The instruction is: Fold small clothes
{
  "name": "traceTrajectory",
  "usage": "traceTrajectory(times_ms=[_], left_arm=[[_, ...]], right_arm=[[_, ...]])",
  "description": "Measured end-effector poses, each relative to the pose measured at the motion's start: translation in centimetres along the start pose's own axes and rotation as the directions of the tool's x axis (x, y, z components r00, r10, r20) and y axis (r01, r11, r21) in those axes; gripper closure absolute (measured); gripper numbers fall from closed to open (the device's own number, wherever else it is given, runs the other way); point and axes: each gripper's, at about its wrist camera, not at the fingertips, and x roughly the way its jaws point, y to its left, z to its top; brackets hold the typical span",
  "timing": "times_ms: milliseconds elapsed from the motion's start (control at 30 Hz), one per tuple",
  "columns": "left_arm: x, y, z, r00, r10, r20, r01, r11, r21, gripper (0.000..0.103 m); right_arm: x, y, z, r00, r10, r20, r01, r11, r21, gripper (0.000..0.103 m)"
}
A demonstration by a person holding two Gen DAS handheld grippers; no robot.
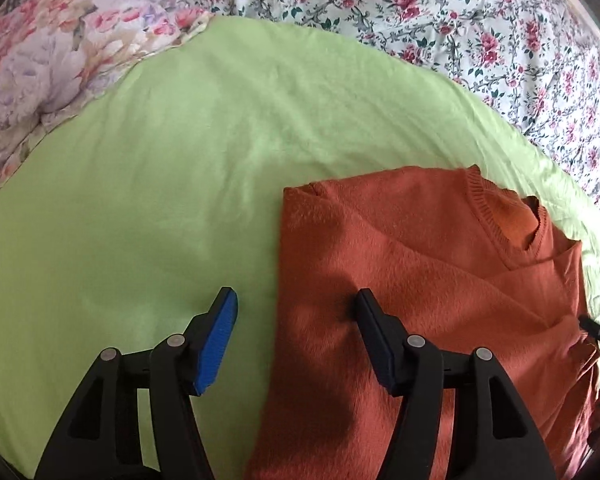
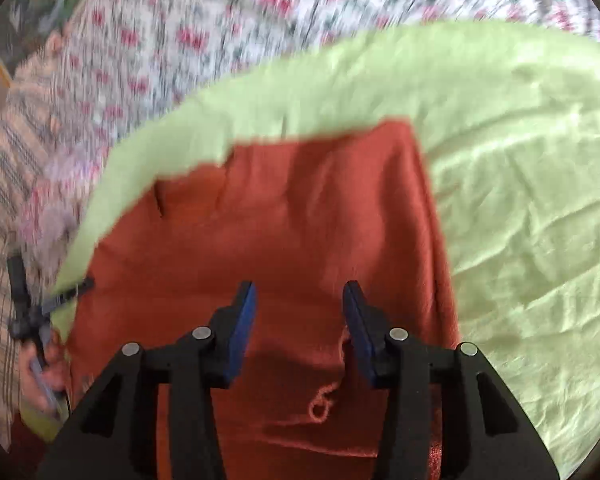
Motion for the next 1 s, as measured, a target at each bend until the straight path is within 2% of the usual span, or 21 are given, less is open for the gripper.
traceTrajectory(times_ms=[67,133,167,200,267,333,367,400,467,500,533,567,600,667,733,767,833,867,933,1000], left_arm=[[0.6,-0.2,0.4,1.000,0.013,-0.015,-0.012,1.000,0.012,0.041],[1.0,-0.7,0.6,0.999,0.047,-0.021,-0.046,0.998,0.035,0.041],[1.0,-0.8,0.5,0.998,0.063,-0.016,-0.063,0.997,0.042,0.041],[1.1,-1.0,0.4,0.997,0.082,-0.008,-0.081,0.996,0.048,0.041],[1.0,-1.1,0.2,0.995,0.102,0.009,-0.103,0.994,0.042,0.041],[1.0,-0.9,0.0,0.994,0.111,0.024,-0.111,0.994,0.017,0.041],[1.0,-0.8,0.0,0.993,0.116,0.028,-0.117,0.993,0.010,0.041],[1.0,-0.8,-0.1,0.992,0.124,0.030,-0.124,0.992,0.005,0.041],[0.9,-0.9,-0.2,0.989,0.145,0.038,-0.145,0.989,0.004,0.041],[0.8,-0.9,-0.2,0.987,0.153,0.043,-0.153,0.988,0.004,0.041],[0.7,-0.8,-0.2,0.987,0.154,0.045,-0.154,0.988,0.001,0.041],[0.7,-0.7,-0.2,0.987,0.152,0.044,-0.152,0.988,-0.003,0.041],[0.8,-0.6,-0.2,0.988,0.148,0.042,-0.148,0.989,-0.005,0.041],[0.8,-0.7,-0.3,0.988,0.150,0.041,-0.150,0.989,-0.001,0.040],[0.9,-0.8,-0.4,0.987,0.156,0.045,-0.156,0.988,0.008,0.040],[0.9,-0.7,-0.3,0.987,0.156,0.046,-0.156,0.988,0.011,0.040],[1.1,-0.3,-0.2,0.989,0.145,0.041,-0.145,0.989,0.004,0.037],[1.1,-0.1,-0.1,0.990,0.137,0.037,-0.137,0.991,-0.003,0.037],[0.7,0.3,-0.1,0.991,0.126,0.034,-0.126,0.992,-0.014,0.037],[-0.5,0.7,-0.4,0.990,0.138,0.043,-0.137,0.990,-0.025,0.038]], right_arm=[[0.6,0.4,-0.6,0.999,-0.012,-0.034,0.010,0.998,-0.058,0.059],[0.7,0.9,-1.0,0.998,-0.023,-0.056,0.016,0.994,-0.110,0.088],[0.6,0.8,-1.0,0.998,-0.017,-0.059,0.010,0.993,-0.117,0.095],[0.0,0.6,-1.2,0.999,0.016,-0.034,-0.020,0.994,-0.112,0.095],[-2.2,1.0,-1.0,0.996,0.052,0.074,-0.041,0.990,-0.134,0.095],[-5.8,1.7,-1.4,0.967,0.126,0.220,-0.085,0.979,-0.185,0.095],[-6.6,1.8,-1.7,0.960,0.128,0.248,-0.079,0.977,-0.199,0.095],[-6.5,1.6,-2.0,0.967,0.089,0.237,-0.040,0.979,-0.201,0.095],[-4.5,0.9,-2.3,0.986,0.017,0.163,0.014,0.983,-0.185,0.095],[-2.7,0.0,-2.6,0.996,-0.018,0.083,0.031,0.988,-0.153,0.094],[-1.4,-0.6,-2.9,0.999,-0.046,0.027,0.049,0.991,-0.126,0.094],[-0.8,-1.0,-3.1,0.998,-0.068,0.003,0.068,0.993,-0.101,0.089],[-1.3,-1.1,-3.2,0.997,-0.067,0.035,0.069,0.995,-0.072,0.083],[-2.5,-0.3,-3.4,0.991,-0.092,0.093,0.098,0.994,-0.058,0.081],[-3.7,1.5,-3.5,0.987,-0.043,0.154,0.057,0.995,-0.087,0.080],[-4.0,2.0,-3.7,0.986,-0.006,0.165,0.022,0.995,-0.100,0.078],[-3.2,2.7,-3.6,0.992,0.042,0.119,-0.029,0.993,-0.113,0.077],[-2.5,2.4,-3.7,0.996,0.025,0.082,-0.016,0.995,-0.103,0.077],[-0.9,0.8,-3.7,0.991,-0.134,0.025,0.135,0.989,-0.057,0.077],[-2.3,-1.0,-3.9,0.993,-0.104,0.064,0.102,0.994,0.041,0.077]])
